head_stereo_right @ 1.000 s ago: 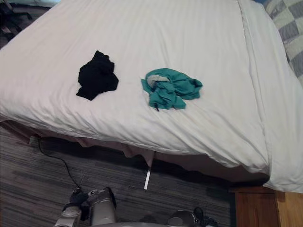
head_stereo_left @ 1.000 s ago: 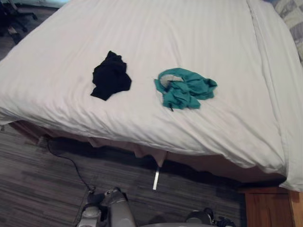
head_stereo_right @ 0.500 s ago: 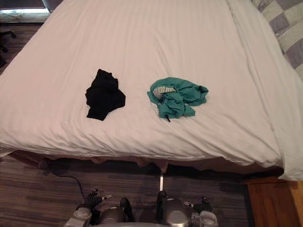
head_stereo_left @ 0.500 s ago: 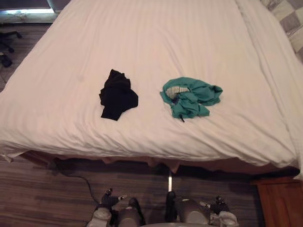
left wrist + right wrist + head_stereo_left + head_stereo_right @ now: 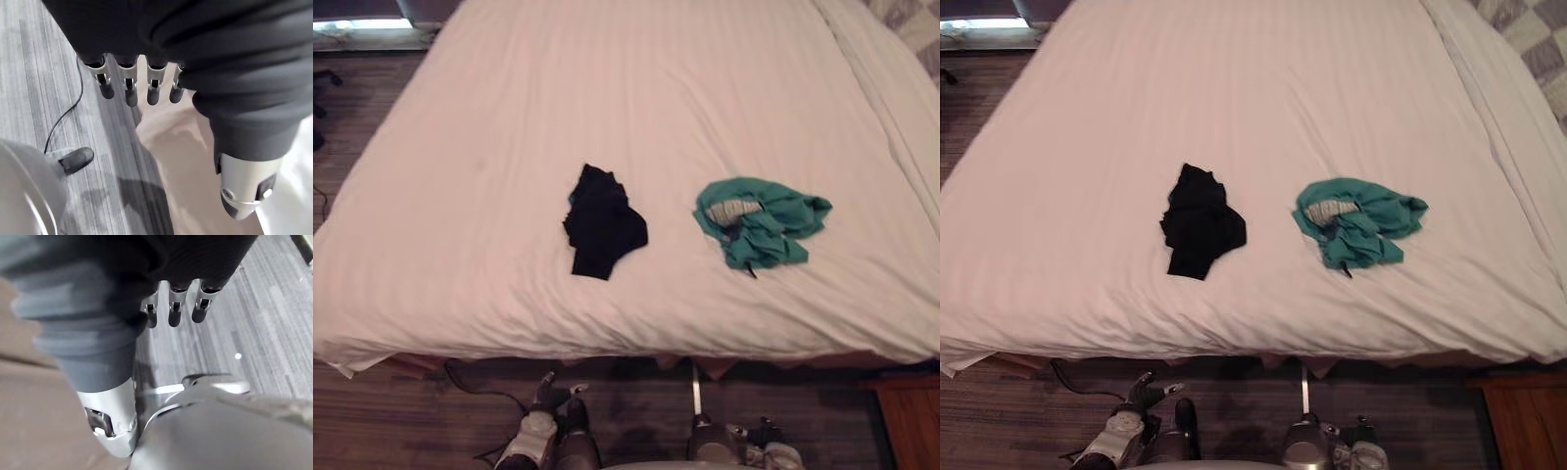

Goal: Tidy the bed and pick cloth on bed and put in laundry

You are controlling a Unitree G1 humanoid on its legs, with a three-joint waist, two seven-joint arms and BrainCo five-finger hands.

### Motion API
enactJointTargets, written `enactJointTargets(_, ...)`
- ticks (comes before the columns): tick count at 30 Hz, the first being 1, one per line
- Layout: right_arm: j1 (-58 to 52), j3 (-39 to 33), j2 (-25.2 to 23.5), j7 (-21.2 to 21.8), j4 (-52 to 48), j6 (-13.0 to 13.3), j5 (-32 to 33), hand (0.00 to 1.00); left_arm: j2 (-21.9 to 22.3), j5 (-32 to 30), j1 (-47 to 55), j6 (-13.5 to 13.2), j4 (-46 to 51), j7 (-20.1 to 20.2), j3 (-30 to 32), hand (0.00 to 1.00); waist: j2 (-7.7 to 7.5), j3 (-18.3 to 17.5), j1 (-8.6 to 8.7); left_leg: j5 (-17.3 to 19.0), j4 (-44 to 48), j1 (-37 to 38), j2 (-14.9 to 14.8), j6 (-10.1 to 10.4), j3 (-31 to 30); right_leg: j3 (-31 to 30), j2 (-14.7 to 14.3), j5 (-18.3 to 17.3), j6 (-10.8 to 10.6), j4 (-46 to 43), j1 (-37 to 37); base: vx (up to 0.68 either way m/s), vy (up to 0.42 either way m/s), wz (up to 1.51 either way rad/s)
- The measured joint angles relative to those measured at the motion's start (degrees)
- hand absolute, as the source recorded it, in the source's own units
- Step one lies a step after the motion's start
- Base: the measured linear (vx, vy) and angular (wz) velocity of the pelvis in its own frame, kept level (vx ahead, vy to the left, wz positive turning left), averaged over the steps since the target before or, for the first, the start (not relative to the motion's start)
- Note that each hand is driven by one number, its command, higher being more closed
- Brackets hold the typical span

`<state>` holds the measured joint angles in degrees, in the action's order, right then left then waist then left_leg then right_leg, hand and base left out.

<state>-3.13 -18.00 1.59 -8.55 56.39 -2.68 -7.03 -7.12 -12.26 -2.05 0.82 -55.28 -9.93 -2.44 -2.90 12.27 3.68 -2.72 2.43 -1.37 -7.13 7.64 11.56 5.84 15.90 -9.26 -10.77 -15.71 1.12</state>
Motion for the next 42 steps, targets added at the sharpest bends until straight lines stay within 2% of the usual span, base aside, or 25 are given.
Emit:
enactJointTargets(1,0.4,0.56,0.05,0.02,-0.39,0.03,-0.46,0.0,-0.66,0.0,0.72,0.0,-0.03,-0.03,-0.11,0.0,0.32,0.24,-0.39,0.36,-0.62,1.99,0.31,-0.59,1.22,-1.37,0.29,0.25,0.36,-2.56,0.44,0.03,0.152,-0.39)
enactJointTargets(2,0.77,1.28,0.13,0.07,-0.58,0.03,-0.51,0.0,-1.13,-0.01,1.06,0.01,-0.03,-0.06,-0.17,0.0,-0.09,0.03,-0.82,0.43,-1.2,3.31,0.11,-0.68,2.23,-1.75,0.19,0.76,1.11,-4.73,1.35,-0.04,0.057,-0.57)
enactJointTargets(3,1.08,2.4,0.25,0.08,-0.71,0.12,-0.97,0.0,-1.35,-0.09,1.4,0.04,-0.03,-0.11,-0.16,0.0,0.61,0.19,-1.17,0.4,-1.88,4.01,0.0,-0.71,2.87,-1.63,-0.17,0.88,1.29,-6.57,2.95,-0.07,0.036,-0.45)
enactJointTargets(4,1.27,2.92,0.39,0.08,-0.81,0.17,-1.14,0.0,-1.36,-0.19,1.45,0.08,-0.1,-0.09,-0.17,0.0,0.63,0.03,-1.1,0.25,-2.06,3.89,0.0,-0.92,2.79,-1.64,-0.55,0.86,1.27,-6.41,3.18,-0.08,-0.003,-0.31)
enactJointTargets(5,1.33,3.98,0.43,0.15,-0.94,0.22,-1.61,0.0,-1.31,-0.28,1.66,0.08,-0.4,-0.08,-0.29,0.0,0.62,-0.24,-1.1,-0.14,-2.55,3.31,-0.4,-1.29,2.67,-1.8,-1.28,0.76,1.15,-4.24,2.87,-0.07,-0.104,-0.12)
enactJointTargets(7,1.49,5.04,0.36,0.35,-0.91,0.21,-1.57,0.0,-1.42,-0.35,1.52,0.12,-1.06,-0.03,-0.29,0.0,-0.39,-0.78,-0.99,-2.19,-4.66,2.12,-0.69,-1.08,2.58,-1.55,-2.17,-0.69,0.31,1.46,1.81,-0.06,-0.151,0.01)
enactJointTargets(8,1.8,4.79,0.59,0.78,-0.82,0.16,-1.57,0.0,-0.27,-0.37,1.02,0.19,-1.95,0.08,-0.29,0.0,0.56,-0.31,-0.61,-4.35,-7.14,2.11,-0.98,-1.3,1.89,-0.99,-2.9,-0.54,0.53,2.07,2.08,-0.04,-0.085,0.21)
enactJointTargets(10,1.69,4.2,1.94,0.92,0.76,0.0,-1.55,0.0,1.7,-0.91,1.05,0.22,-2.96,0.11,-0.1,0.0,1.75,0.33,0.5,-5.2,-7.96,2.11,-1.19,-1.47,0.42,0.53,-3.08,-0.61,0.56,1.68,1.59,-0.05,-0.075,0.35)
enactJointTargets(12,0.67,2.16,2.04,0.89,1.82,-0.09,-1.4,0.0,2.07,-1.14,1.68,0.19,-3.26,0.0,1.66,0.0,1.96,0.24,0.24,-5.18,-7.98,2.73,-1.41,-1.45,0.05,0.91,-3.26,-0.62,0.57,1.96,0.83,-0.03,-0.03,0.14)
enactJointTargets(15,0.09,-1.95,1.1,-0.18,2.72,-0.07,0.79,0.0,1.54,-1.21,2.24,0.25,-4.06,-0.2,7.84,0.0,1.61,-0.03,0.08,-5.15,-8.35,2.83,-1.48,-1.42,0.15,0.74,-3.52,-0.49,0.88,3.47,-0.07,-0.02,0.007,0.02)
enactJointTargets(17,-0.98,-7.73,0.48,-0.71,3.39,-0.19,4.48,0.0,0.78,0.23,2.97,0.72,-5.31,-0.59,17.75,0.0,1.42,-0.27,0.02,-5.01,-8.36,2.63,-1.48,-1.29,0.58,0.27,-3.79,0.22,1.07,5.21,-0.71,0.01,0.015,0.0)
enactJointTargets(18,-1.39,-9.85,0.47,-1.31,3.53,-0.21,5.64,0.0,0.4,1.13,3.41,1.06,-5.34,-0.9,20.75,0.0,1.39,-0.33,0.03,-4.94,-8.36,2.64,-1.48,-1.21,0.6,0.28,-3.83,0.53,1.03,5.92,-1.02,0.03,0.031,-0.02)
enactJointTargets(20,-3.0,-18.67,1.27,-2.9,3.35,-0.28,9.35,0.0,-2.58,4.41,4.81,2.01,-5.69,-2.29,32.25,0.0,1.54,-0.76,-0.02,-4.55,-8.36,2.65,-1.48,-1.23,1.11,0.19,-3.88,1.16,0.99,7.44,-1.95,0.07,0.026,-0.04)
enactJointTargets(22,-4.42,-23.5,2.24,-4.17,2.23,-0.22,11.19,0.0,-5.65,5.62,5.2,2.61,-5.61,-3.18,38.54,0.0,1.78,-1.3,-0.07,-4.39,-8.35,2.65,-1.47,-1.04,1.23,0.19,-3.9,1.6,0.61,8.0,-2.17,0.08,0.008,-0.01)
enactJointTargets(23,-5.65,-27.18,3.56,-5.81,0.18,-0.22,12.53,0.0,-9.07,6.17,5.45,2.67,-4.63,-4.45,43.13,0.0,2.14,-1.56,-0.02,-4.22,-8.35,2.92,-1.47,-0.88,1.24,0.2,-3.9,1.64,0.61,8.18,-2.71,0.06,-0.002,0.01)
enactJointTargets(25,-7.91,-30.23,4.67,-7.86,-6.31,-0.25,13.53,0.0,-12.84,7.3,5.55,2.75,-0.69,-6.43,45.93,0.0,2.85,-2.38,-0.13,-4.03,-8.36,2.97,-1.47,-0.86,1.19,0.22,-3.9,1.64,0.62,8.37,-2.93,0.05,-0.003,0.03)
enactJointTargets(26,-8.47,-30.69,4.97,-8.52,-8.89,-0.23,13.5,0.0,-13.82,7.47,5.54,2.73,1.07,-7.22,45.89,0.0,3.15,-2.6,-0.23,-4.01,-8.36,2.95,-1.47,-0.86,1.19,0.23,-3.9,1.64,0.62,8.39,-2.93,0.04,-0.002,0.01)
enactJointTargets(29,-8.92,-33.01,8.14,-11.34,-24.24,0.09,10.75,0.0,-18.56,7.56,4.78,1.89,15.56,-11.53,44.07,0.0,4.27,-4.78,0.08,-4.01,-8.36,2.62,-1.53,-0.85,1.08,0.12,-4.0,1.64,0.63,8.41,-2.69,0.0,0.0,0.0)
enactJointTargets(32,-6.35,-33.27,12.11,-13.22,-33.04,1.01,6.14,0.0,-22.1,6.87,2.39,-0.84,26.86,-13.99,38.77,0.0,4.57,-6.34,-0.01,-4.05,-8.36,2.31,-1.79,-0.86,1.29,-0.71,-4.34,1.64,0.64,7.81,-1.72,-0.02,-0.006,-0.07)
enactJointTargets(35,-3.61,-32.94,14.06,-14.38,-37.08,1.94,2.61,0.0,-23.24,5.69,-0.53,-2.48,32.31,-14.28,34.32,0.0,4.54,-6.38,0.06,-4.11,-8.36,2.25,-1.97,-0.83,1.46,-1.33,-4.6,1.76,0.83,7.58,-1.34,-0.03,-0.008,-0.09)
enactJointTargets(37,-0.71,-29.97,17.21,-15.06,-38.88,2.32,-0.42,0.0,-23.6,4.72,-3.26,-3.86,35.5,-14.38,28.63,0.0,4.4,-6.36,-0.01,-4.14,-8.36,2.03,-2.01,-0.82,2.49,-2.69,-4.67,1.79,0.87,6.81,0.01,-0.03,0.002,-0.21)
enactJointTargets(42,4.24,-20.76,22.0,-14.96,-41.14,2.71,-4.98,0.0,-23.49,2.45,-9.94,-4.54,37.75,-13.99,16.45,0.0,3.87,-6.07,0.93,-4.66,-8.33,0.33,-2.02,-0.68,3.67,-4.74,-4.85,2.04,1.17,5.61,3.19,-0.02,0.002,-0.13)
